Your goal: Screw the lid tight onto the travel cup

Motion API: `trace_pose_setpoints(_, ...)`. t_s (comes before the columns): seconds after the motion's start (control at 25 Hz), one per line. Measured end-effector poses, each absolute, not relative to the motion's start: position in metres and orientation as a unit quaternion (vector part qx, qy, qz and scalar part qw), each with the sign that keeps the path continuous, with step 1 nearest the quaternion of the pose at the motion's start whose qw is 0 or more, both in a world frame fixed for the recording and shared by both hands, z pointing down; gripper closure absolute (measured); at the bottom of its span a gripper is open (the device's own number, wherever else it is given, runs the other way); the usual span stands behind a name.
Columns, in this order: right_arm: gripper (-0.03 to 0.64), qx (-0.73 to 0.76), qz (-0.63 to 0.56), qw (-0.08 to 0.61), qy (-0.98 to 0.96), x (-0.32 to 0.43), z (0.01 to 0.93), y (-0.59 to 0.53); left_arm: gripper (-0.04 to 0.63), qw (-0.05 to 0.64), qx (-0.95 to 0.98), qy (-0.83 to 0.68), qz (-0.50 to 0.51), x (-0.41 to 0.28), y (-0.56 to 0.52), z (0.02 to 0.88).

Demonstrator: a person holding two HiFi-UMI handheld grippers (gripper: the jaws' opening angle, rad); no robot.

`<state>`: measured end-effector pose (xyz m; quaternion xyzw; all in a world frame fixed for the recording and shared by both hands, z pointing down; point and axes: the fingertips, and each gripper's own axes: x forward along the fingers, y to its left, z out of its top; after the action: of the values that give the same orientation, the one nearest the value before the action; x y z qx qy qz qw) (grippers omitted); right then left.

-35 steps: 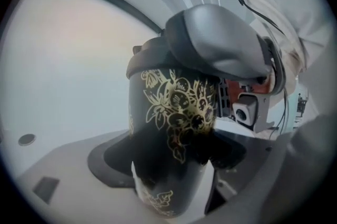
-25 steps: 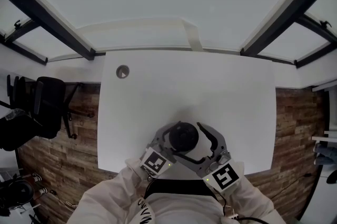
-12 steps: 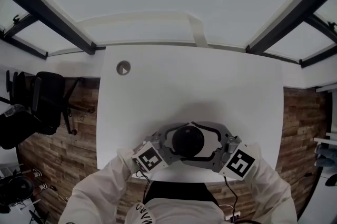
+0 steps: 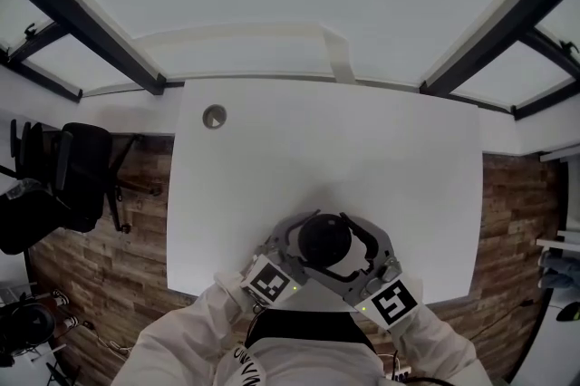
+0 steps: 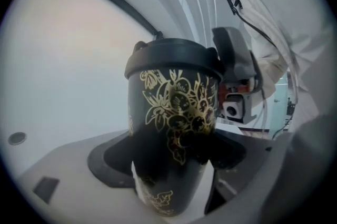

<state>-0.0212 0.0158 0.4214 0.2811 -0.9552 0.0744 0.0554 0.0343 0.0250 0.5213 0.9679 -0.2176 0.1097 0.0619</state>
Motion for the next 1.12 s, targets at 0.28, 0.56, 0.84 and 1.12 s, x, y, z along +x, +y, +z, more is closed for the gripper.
trace_pose_setpoints(0.28, 0.186, 0.445, 0.115, 0.071, -0.885, -0.004, 0.435, 0.024, 0.19, 0.053, 0.945, -0.304, 0.104, 0.037, 0.025, 0.518)
trace_pose_setpoints(0.56, 0.186, 0.38, 0.095, 0.054, -0.918, -0.005, 0.417, 0.025, 0.19, 0.058, 0.962, -0.249, 0.1, 0.037, 0.026, 0.522)
trace_pose_setpoints(0.84, 0.184, 0.211, 0.114, 0.075, -0.968, -0.004, 0.421, 0.027, 0.19, 0.079, 0.978, -0.163, 0.107, 0.035, 0.028, 0.518)
trace_pose_setpoints(1.12, 0.186, 0.051, 0.096, 0.172, -0.979, -0.009, 0.45, 0.03, 0.19, 0.068, 0.988, -0.072, 0.12, 0.042, 0.033, 0.521)
